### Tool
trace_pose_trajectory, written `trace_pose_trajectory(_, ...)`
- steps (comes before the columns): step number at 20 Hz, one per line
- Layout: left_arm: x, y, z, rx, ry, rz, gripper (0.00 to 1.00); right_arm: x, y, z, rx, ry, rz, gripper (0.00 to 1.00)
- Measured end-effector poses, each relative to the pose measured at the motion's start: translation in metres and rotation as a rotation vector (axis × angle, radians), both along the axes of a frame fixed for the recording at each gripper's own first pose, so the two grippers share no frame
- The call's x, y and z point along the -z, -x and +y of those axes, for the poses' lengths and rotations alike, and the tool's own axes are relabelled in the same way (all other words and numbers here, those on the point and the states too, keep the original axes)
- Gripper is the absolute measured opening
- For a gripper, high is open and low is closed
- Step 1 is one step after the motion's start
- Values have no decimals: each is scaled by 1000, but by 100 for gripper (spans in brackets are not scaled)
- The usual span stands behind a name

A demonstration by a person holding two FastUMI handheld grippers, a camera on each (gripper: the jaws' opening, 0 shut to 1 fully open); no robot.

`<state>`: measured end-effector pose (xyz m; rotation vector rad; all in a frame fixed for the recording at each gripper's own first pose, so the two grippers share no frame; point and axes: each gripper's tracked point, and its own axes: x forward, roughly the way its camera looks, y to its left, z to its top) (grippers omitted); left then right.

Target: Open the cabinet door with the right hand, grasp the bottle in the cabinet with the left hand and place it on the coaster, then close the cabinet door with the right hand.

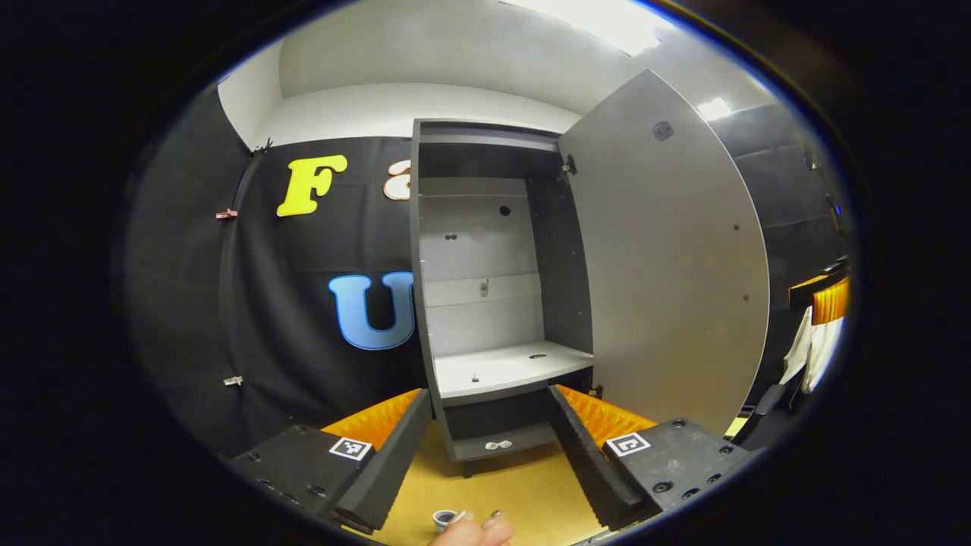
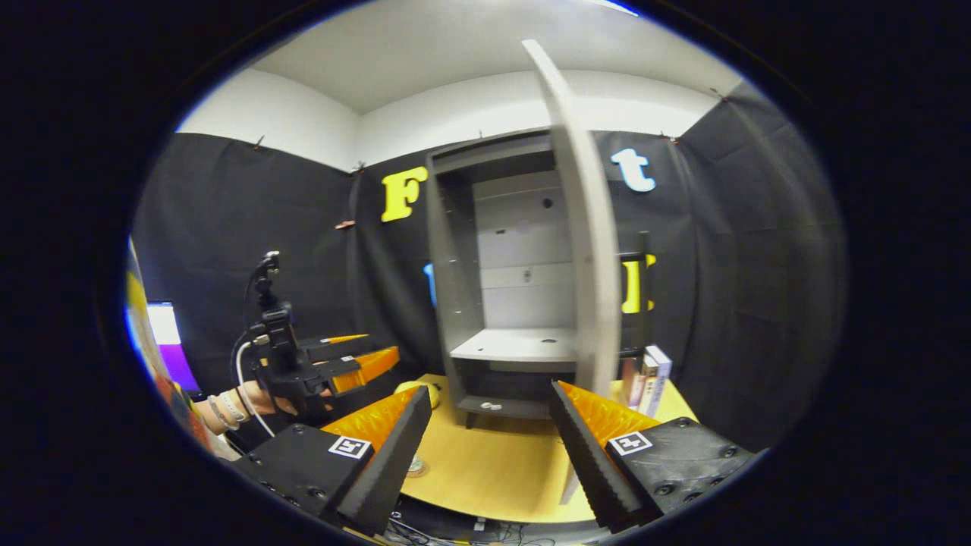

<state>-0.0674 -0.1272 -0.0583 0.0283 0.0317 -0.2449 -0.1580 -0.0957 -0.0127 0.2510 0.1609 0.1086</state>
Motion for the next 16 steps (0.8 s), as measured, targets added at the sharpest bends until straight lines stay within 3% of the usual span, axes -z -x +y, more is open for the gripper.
trace_pose_trajectory(3, 1, -1, -18, 14, 27, 14, 96, -4, 8, -50, 102, -20, -4, 100)
trace_pose_trajectory(7, -2, 4, -24, -8, 19, 10, 96, -12, -8, -98, 170, -34, -26, 98)
trace_pose_trajectory(8, -2, 6, -23, -20, 21, 10, 99, -13, -16, -103, 166, -33, -35, 100)
trace_pose_trajectory(10, -1, 14, -19, -49, 26, 13, 99, -17, -31, -114, 164, -47, -50, 91)
trace_pose_trajectory(11, -1, 18, -14, -70, 24, 13, 96, -19, -39, -120, 163, -55, -61, 98)
trace_pose_trajectory(16, 2, 34, 19, -181, -1, 28, 96, -27, -67, -125, 122, -45, -114, 98)
